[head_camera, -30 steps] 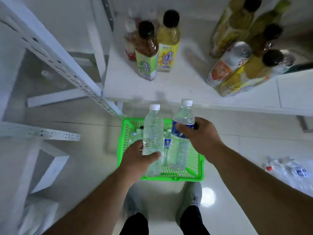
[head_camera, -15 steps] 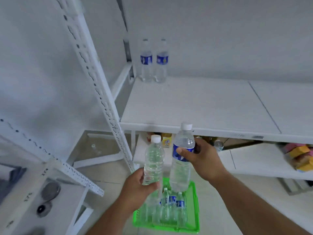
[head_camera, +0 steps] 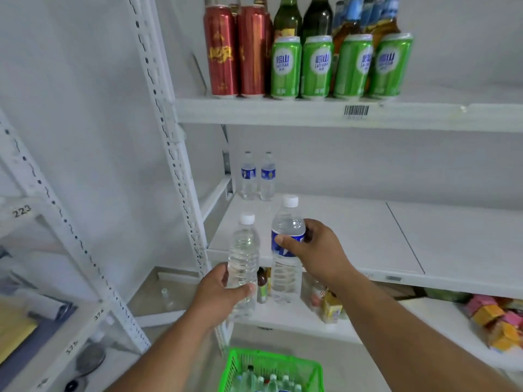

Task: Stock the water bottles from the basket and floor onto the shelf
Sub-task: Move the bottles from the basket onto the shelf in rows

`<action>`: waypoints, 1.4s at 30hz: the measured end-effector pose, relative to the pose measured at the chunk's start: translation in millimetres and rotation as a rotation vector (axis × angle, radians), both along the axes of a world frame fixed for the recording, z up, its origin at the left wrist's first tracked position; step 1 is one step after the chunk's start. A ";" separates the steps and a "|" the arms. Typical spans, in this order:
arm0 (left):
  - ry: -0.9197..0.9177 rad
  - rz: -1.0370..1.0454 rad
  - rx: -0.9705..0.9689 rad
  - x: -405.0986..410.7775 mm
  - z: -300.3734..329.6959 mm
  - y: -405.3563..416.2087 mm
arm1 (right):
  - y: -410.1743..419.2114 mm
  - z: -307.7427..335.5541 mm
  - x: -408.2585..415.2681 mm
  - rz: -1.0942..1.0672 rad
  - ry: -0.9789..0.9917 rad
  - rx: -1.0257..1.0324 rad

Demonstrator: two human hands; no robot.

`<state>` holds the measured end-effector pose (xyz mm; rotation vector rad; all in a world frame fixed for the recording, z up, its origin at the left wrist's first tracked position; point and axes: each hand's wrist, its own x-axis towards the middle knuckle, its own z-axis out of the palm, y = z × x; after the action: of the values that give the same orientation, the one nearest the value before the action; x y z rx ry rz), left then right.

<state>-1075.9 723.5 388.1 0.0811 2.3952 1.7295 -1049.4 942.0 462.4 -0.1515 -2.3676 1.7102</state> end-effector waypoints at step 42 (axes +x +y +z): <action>0.018 0.037 -0.004 -411.9 -67.5 78.0 | 50.9 -78.4 -414.8 -0.159 -0.165 0.122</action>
<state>-1487.8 801.5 320.6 0.0524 2.4279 1.7467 -1464.1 992.8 383.9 -0.4644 -2.4917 1.5306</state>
